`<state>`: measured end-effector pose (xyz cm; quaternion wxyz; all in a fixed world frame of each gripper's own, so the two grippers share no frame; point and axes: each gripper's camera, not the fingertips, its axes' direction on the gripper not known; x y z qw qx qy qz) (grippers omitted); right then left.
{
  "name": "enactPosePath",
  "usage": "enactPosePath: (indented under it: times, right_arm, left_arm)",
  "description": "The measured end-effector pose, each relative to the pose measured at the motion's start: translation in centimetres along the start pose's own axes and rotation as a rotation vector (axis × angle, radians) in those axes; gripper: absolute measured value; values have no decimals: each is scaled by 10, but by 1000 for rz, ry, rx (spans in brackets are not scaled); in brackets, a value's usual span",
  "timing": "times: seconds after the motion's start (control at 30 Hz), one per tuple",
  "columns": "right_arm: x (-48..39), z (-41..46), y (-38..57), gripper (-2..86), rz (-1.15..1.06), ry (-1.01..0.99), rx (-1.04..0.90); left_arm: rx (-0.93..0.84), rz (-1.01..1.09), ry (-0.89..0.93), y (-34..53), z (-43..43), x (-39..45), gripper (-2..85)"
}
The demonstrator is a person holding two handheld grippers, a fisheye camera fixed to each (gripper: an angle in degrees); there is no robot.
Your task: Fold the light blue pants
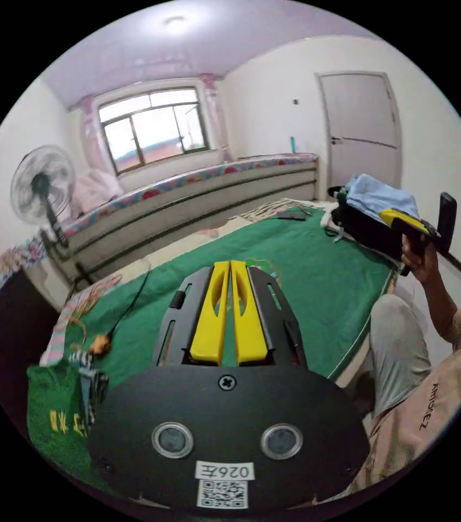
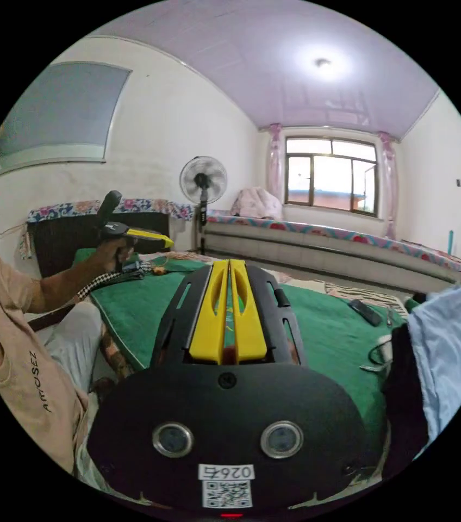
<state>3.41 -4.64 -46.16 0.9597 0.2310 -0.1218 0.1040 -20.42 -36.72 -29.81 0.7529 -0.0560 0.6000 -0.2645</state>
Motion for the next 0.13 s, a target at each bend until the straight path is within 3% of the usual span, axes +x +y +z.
enactPosePath:
  times: [0.13]
  right_arm:
    - [-82,112,-26,-9,-99,-159,-108]
  left_arm:
    - [-29,-368,-259,86,-113,-163,49]
